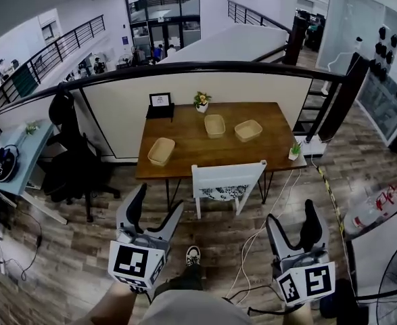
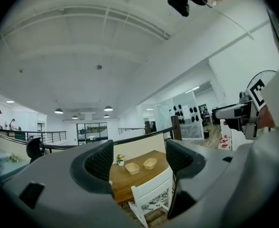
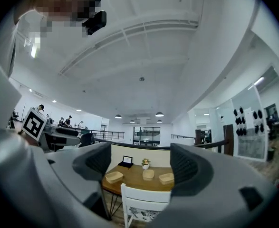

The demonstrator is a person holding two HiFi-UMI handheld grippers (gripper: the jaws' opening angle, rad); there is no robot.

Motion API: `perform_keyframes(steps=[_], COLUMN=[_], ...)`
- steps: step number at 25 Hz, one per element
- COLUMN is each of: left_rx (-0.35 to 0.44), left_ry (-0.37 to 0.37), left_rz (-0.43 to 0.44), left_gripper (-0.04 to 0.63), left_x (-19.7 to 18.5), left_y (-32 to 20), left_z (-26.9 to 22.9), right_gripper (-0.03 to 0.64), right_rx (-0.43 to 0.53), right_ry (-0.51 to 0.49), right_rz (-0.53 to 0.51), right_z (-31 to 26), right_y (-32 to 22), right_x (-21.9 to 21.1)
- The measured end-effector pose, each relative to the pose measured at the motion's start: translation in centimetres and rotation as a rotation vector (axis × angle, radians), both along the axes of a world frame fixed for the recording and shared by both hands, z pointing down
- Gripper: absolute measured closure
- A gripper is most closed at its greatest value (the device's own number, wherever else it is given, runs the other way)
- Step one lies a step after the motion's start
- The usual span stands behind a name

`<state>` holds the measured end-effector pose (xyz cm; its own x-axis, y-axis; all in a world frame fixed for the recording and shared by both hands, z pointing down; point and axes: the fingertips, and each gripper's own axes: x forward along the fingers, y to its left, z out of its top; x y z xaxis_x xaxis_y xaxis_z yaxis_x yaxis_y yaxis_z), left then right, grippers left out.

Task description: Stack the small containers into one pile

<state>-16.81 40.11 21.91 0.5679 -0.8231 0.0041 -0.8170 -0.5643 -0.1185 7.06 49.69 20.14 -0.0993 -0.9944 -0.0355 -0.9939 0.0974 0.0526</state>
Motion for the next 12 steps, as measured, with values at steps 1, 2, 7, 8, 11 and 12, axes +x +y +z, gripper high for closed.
perform_keyframes(steps=[1, 2, 7, 8, 11, 12], left_rx=[-0.005, -0.01, -0.024, -0.026, -0.031, -0.03], left_ry=[-0.002, -0.005, -0.02, -0.025, -0.037, -0.038], left_rz=[0.003, 0.006, 0.02, 0.023, 0.046, 0.052], left_gripper=[0.261, 0.261, 0.261, 0.261, 0.261, 0.261], left_x=[0.2, 0.4, 1.0, 1.1, 1.9, 2.2], left_y=[-1.4, -2.8, -10.4, -12.0, -16.9, -18.4], left_z=[0.1, 0.2, 0.3, 0.4, 0.5, 0.6], right_gripper=[0.233, 0.233, 0.235, 0.235, 0.235, 0.235], right_rx=[-0.007, -0.015, -0.047, -0.053, -0.062, -0.063], right_ry=[-0.004, -0.012, -0.035, -0.031, -0.018, -0.019], right_rz=[-0.002, -0.004, 0.0, 0.005, 0.016, 0.018], right_z=[0.2, 0.3, 0.7, 0.8, 0.7, 0.7], right_y=[-1.4, -2.9, -10.4, -12.0, -17.1, -18.6], right_x=[0.0, 0.1, 0.5, 0.6, 0.9, 1.0])
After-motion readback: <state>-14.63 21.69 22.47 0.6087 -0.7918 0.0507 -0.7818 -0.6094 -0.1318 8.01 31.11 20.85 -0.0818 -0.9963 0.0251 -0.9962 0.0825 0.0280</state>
